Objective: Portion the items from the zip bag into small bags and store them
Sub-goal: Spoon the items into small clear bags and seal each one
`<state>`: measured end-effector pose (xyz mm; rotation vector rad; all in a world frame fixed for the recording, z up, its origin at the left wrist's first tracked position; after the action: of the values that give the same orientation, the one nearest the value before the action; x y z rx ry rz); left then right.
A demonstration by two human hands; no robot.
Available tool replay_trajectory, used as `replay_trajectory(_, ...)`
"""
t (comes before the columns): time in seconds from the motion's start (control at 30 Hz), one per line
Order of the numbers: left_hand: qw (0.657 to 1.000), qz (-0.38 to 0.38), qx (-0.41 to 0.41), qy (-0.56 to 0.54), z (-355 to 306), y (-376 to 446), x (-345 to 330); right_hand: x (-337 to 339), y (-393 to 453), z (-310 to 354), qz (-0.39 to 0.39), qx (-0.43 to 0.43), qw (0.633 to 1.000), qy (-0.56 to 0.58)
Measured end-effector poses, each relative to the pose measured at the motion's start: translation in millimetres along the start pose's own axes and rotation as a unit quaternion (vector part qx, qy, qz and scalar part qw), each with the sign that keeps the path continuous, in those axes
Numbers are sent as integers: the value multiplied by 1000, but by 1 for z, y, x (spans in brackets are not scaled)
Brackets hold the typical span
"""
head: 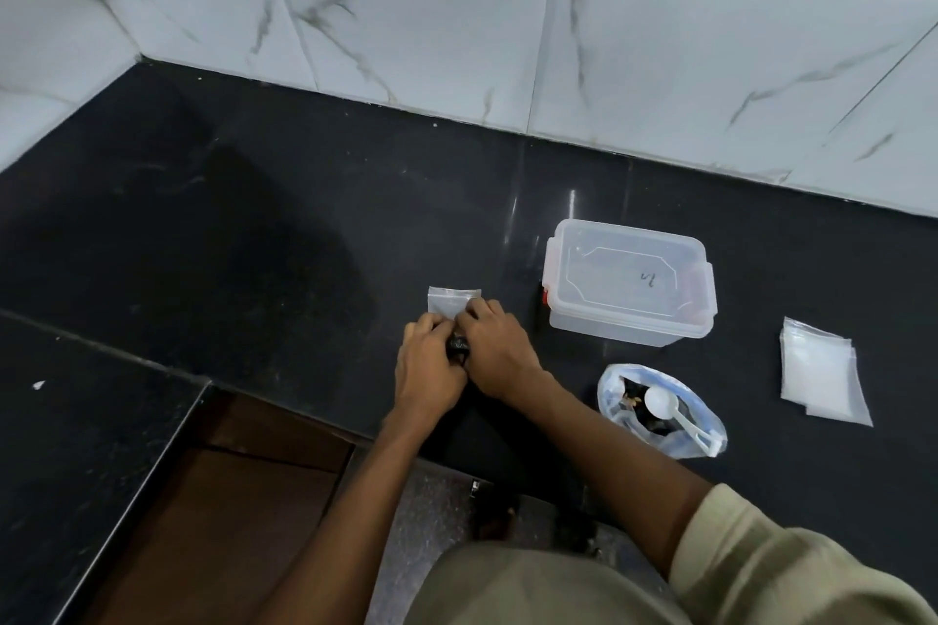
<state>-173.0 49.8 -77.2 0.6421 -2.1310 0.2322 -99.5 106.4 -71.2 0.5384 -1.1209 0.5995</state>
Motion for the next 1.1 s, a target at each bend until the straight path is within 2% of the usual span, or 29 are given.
replay_trajectory(0.13,999,-38,-9,-15,-12,-3,9,16,-7,-4,-17,-12,999,30)
replay_trajectory(0.33,984,-105,-111,-95,-81,-23,18,82,-52,-36,-139,-43,985,95)
replay_trajectory(0.47,961,-97,-193,-170,-146,-38,-4,128,-100,-89,-229,-85,964,101)
replay_trajectory(0.57,951,-68,-223,-201,-194,-48,-33,165,-143,-140,-316,-131,936,80)
replay_trajectory(0.63,948,-40,-244,-200,-218,-56,-53,178,-165,-175,-336,-179,923,48)
replay_trajectory(0.73,948,5,-261,-182,-247,-65,-83,187,-195,-234,-319,-281,905,1)
replay_trajectory(0.83,959,27,-244,-145,-255,-70,-103,183,-218,-280,-263,-378,887,-34)
replay_trajectory(1.0,968,33,-218,-117,-256,-73,-122,159,-232,-320,-140,-413,897,-69)
replay_trajectory(1.1,972,37,-204,-110,-258,-75,-125,153,-234,-326,-154,-409,897,-69)
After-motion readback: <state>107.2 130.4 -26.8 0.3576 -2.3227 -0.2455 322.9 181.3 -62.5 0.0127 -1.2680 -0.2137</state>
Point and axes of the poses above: each hand's wrist, its own y-axis towards the middle knuckle, its own x-axis out of the back of the hand, z = x × y, the point moved 9 cm from there along y, towards the middle knuckle, and after that the axes turned 12 degrees about -z, right-handed, at the moved point
